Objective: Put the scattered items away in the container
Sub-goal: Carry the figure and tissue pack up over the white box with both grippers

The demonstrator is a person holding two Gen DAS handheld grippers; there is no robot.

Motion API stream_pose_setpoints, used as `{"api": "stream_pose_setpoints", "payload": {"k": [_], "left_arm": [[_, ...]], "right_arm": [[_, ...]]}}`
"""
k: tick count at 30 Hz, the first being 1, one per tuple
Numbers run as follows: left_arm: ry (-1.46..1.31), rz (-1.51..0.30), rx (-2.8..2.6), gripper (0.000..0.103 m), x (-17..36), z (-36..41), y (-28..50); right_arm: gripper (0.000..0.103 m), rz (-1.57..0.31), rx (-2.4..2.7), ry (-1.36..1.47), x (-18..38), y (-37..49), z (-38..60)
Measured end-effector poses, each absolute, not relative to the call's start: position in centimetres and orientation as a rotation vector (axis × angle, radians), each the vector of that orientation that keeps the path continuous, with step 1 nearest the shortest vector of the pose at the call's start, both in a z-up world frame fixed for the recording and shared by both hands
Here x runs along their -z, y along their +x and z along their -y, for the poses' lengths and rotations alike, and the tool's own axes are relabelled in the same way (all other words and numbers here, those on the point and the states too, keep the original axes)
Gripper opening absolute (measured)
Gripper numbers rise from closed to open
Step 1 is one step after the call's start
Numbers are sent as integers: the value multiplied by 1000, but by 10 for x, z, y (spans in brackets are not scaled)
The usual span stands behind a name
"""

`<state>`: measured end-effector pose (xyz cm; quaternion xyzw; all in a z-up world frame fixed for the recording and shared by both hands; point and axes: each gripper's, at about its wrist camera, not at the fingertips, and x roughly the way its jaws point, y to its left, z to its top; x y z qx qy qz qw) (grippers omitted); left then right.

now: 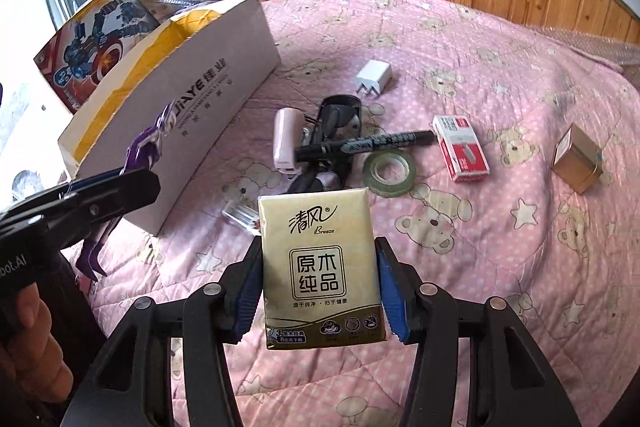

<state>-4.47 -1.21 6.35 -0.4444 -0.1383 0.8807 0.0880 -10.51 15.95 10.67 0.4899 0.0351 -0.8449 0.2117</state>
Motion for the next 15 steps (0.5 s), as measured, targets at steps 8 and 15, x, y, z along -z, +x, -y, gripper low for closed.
{"api": "stream_pose_setpoints", "payload": {"k": [8, 15], "left_arm": [[-1256, 466, -2650, 33, -86, 33, -38], [-1221, 523, -2686, 33, -100, 62, -35]], "right_arm": [[54, -175, 2340, 1290, -138, -92, -126], [54, -219, 2341, 1199, -175, -92, -99]]}}
